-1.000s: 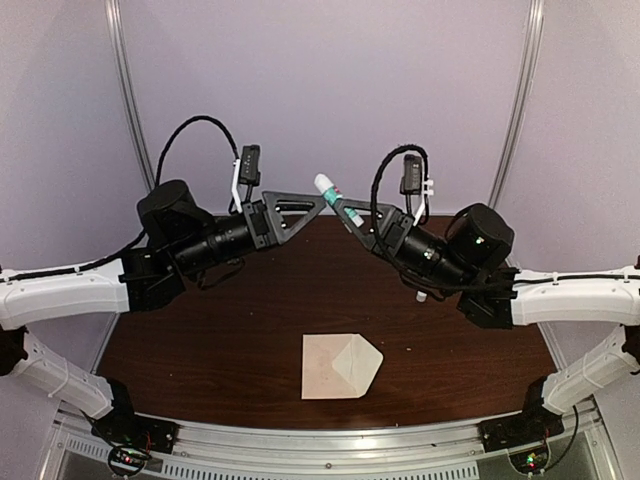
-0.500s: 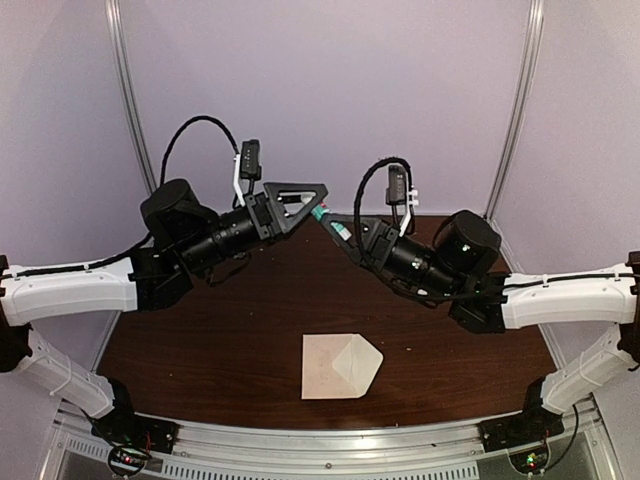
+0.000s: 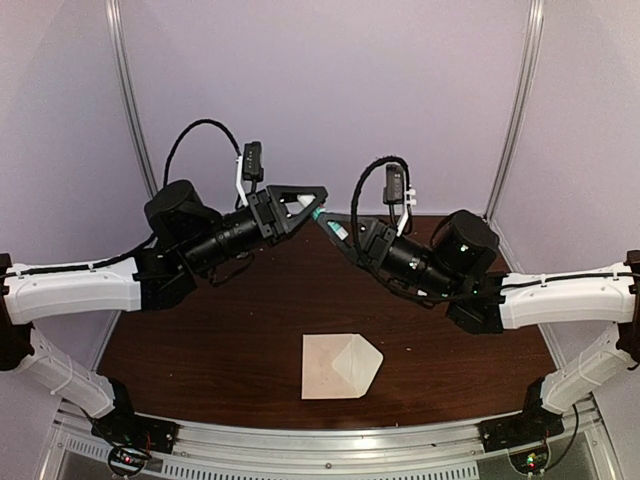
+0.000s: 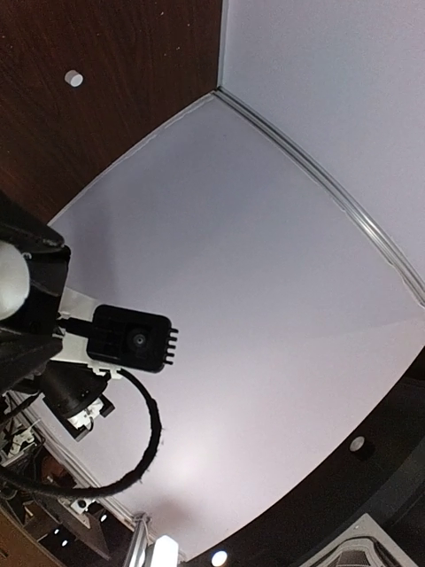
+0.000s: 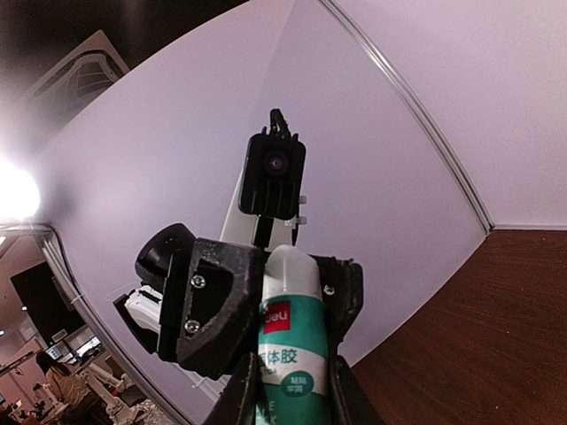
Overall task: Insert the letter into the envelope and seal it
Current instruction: Pass from the right arm to the left
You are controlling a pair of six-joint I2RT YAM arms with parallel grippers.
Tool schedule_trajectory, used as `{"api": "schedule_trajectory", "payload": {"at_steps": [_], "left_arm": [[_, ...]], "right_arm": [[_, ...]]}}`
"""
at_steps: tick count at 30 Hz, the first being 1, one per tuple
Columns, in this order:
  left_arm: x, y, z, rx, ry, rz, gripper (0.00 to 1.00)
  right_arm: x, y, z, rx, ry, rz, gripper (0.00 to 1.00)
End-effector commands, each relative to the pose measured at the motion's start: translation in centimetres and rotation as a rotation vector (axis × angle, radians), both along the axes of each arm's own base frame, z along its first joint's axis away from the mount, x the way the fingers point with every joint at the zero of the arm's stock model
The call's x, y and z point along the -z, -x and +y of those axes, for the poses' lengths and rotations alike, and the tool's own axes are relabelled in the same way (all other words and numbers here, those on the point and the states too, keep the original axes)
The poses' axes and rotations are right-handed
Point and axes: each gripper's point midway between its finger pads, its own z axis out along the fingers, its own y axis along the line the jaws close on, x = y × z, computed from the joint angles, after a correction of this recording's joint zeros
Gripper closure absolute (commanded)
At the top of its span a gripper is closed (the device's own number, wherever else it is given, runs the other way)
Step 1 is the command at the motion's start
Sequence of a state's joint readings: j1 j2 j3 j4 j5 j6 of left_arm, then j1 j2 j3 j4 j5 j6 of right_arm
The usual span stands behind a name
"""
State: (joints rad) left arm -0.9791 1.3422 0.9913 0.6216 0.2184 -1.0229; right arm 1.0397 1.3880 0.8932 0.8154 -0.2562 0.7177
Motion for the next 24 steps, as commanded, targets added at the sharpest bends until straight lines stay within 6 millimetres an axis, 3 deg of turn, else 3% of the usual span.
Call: {"api": "schedule_trajectory", "payload": {"at_steps": [1,5,7,11,13,18,24], "left_arm": [[-1.1,0.5,-0.2,0.021,0.042,-0.025,0.76],[-0.6,0.0,0.2,-0.016,0.021,-0.009,0.84],[-0.6,-0.2,0.4,-0.034,0.011,-0.008,0.86],[-1.0,-0.2,0.6,-0.047,-0.009,-0.021,0.92],[-1.3,-0.2,0.8,-0.056,-0.024,-0.030,0.93],[-1.4,-0.2,1.6,-0.071,-0.060,-0.041,0.93],[-1.1,0.1,1.9,-0.043,-0.103,-0.043,0.92]], "right_arm": [[-0.9,-0.2,0.2,0.013,-0.024,0.000,0.98],[-0.5,-0.3,-0.2,0.029,-0.015,0.015,0.95],[-0.3,-0.3,-0.5,0.032,-0.017,0.023,0.84],[0.1,0.0,-0.9,0.026,0.003,0.036,0.51],[0.3,0.2,-1.3,0.017,0.020,0.039,0.42],[0.9,0.7,-2.6,-0.032,0.052,0.046,0.34],[1.4,2.1,-2.3,-0.180,0.120,0.028,0.37]]}}
